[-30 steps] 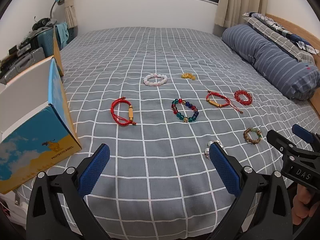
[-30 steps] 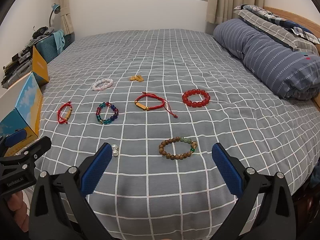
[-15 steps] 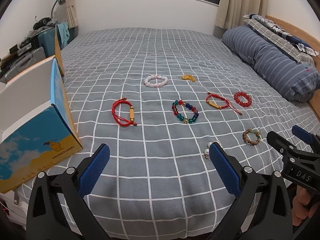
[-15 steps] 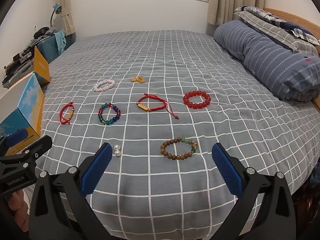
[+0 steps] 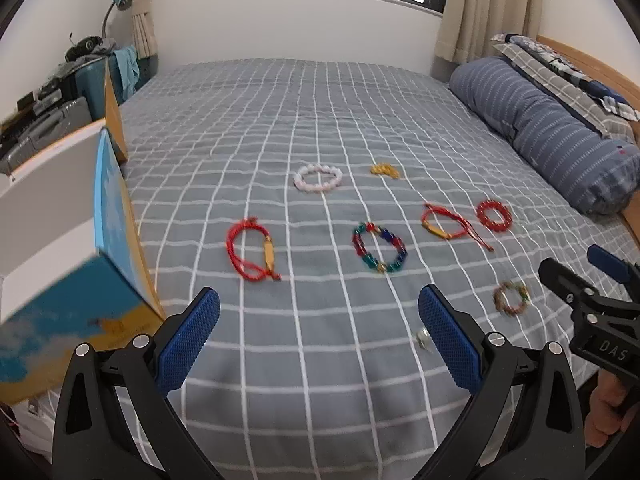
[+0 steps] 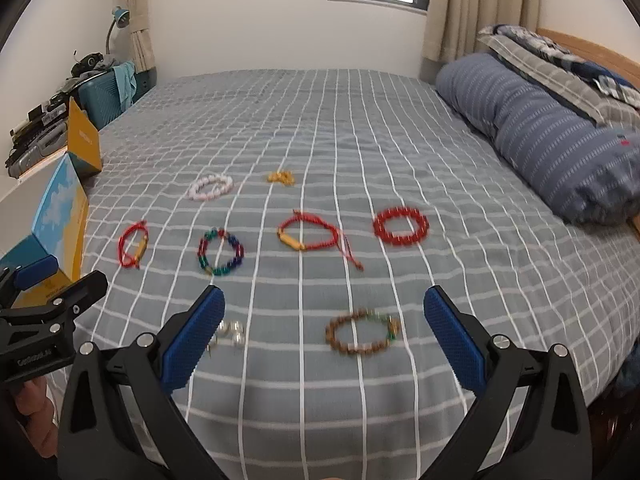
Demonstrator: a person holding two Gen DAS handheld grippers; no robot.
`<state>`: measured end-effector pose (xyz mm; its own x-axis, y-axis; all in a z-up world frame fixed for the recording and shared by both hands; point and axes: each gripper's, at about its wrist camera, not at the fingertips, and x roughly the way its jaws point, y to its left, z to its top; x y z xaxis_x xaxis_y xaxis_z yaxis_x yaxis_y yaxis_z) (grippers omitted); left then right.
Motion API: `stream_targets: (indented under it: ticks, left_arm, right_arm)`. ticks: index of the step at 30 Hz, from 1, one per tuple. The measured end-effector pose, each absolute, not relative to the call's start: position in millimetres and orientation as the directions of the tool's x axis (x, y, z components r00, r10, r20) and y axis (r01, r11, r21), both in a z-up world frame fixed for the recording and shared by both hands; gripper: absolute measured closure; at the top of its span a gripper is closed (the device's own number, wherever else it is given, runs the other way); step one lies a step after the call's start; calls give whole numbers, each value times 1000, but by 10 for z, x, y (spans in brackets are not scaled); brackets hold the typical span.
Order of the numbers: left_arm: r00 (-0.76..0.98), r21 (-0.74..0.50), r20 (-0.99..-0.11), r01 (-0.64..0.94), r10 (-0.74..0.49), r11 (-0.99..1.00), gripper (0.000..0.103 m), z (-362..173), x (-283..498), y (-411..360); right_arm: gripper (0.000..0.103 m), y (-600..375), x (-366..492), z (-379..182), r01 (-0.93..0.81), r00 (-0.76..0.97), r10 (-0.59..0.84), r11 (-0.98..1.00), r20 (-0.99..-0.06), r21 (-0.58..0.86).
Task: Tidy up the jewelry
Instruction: 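Grasp the red cord bracelet with the left tool while the right tool grasps another red cord bracelet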
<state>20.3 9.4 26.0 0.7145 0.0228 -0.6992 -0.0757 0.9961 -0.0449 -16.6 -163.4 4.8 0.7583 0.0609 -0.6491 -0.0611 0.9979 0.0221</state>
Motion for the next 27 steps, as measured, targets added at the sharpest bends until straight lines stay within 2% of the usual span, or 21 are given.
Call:
stream_targets:
  ticks: [9,17,27]
  left_arm:
    - [703,-37,-710,-94,40,995,5,218,693,260]
    - [664,-13,-744,-122,72,992,5,-111,1140,444]
    - [611,-68,-791,-145,36,987,5,-501,1417,674]
  right_arm:
    - [7,-1517,523,-55,-103,738,73,995,-671,-5]
    - [7,-1385,1153,-475,-126,670,84,992,-737,-1]
    - [7,-1348,1598,-880,-81,582,48,997,-812,1]
